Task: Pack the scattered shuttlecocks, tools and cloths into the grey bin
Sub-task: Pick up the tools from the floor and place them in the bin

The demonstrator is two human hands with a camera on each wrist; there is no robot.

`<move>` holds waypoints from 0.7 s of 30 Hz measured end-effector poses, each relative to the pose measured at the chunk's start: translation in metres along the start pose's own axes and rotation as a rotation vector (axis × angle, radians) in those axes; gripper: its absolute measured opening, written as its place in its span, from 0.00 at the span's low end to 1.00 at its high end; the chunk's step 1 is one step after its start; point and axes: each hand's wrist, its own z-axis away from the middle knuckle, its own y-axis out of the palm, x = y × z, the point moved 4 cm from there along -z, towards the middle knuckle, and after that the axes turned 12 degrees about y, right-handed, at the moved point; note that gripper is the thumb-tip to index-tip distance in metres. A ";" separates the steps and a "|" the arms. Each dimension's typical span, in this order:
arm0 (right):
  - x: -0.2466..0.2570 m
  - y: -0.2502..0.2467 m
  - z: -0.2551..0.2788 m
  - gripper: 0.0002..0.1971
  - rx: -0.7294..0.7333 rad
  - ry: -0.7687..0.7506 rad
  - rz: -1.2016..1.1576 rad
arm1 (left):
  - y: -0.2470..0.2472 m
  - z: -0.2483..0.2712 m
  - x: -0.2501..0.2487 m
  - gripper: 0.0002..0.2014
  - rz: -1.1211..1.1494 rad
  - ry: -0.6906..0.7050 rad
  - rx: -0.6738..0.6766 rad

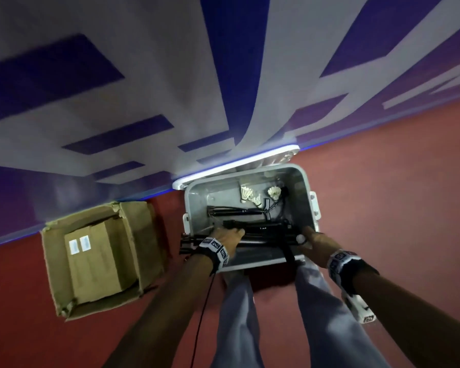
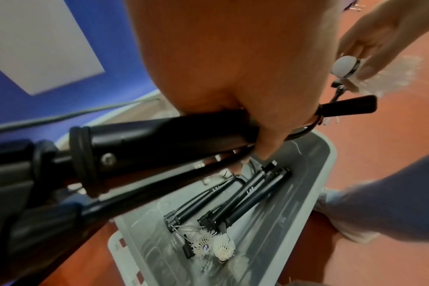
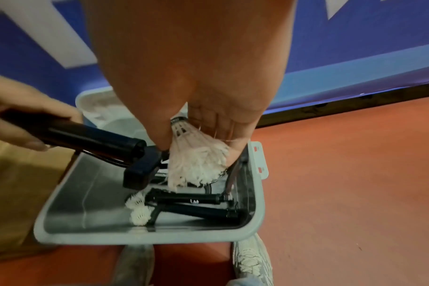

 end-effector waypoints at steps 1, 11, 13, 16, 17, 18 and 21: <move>0.000 0.011 -0.011 0.15 -0.011 -0.011 0.018 | 0.018 -0.011 0.006 0.30 -0.009 0.023 0.001; 0.013 0.086 -0.117 0.26 -0.022 -0.080 0.134 | 0.115 -0.086 0.037 0.23 0.050 -0.024 -0.131; 0.014 0.096 -0.129 0.29 -0.027 -0.072 0.187 | 0.123 -0.093 0.041 0.23 0.054 -0.049 -0.162; 0.017 0.105 -0.146 0.28 -0.095 -0.070 0.267 | 0.134 -0.107 0.049 0.29 0.035 -0.041 -0.189; 0.019 0.106 -0.152 0.26 -0.113 -0.072 0.274 | 0.138 -0.111 0.051 0.31 0.027 -0.032 -0.191; 0.021 0.106 -0.156 0.23 -0.129 -0.077 0.271 | 0.141 -0.115 0.053 0.34 0.021 -0.027 -0.190; 0.027 0.106 -0.166 0.18 -0.164 -0.086 0.239 | 0.148 -0.121 0.056 0.41 0.038 -0.001 -0.176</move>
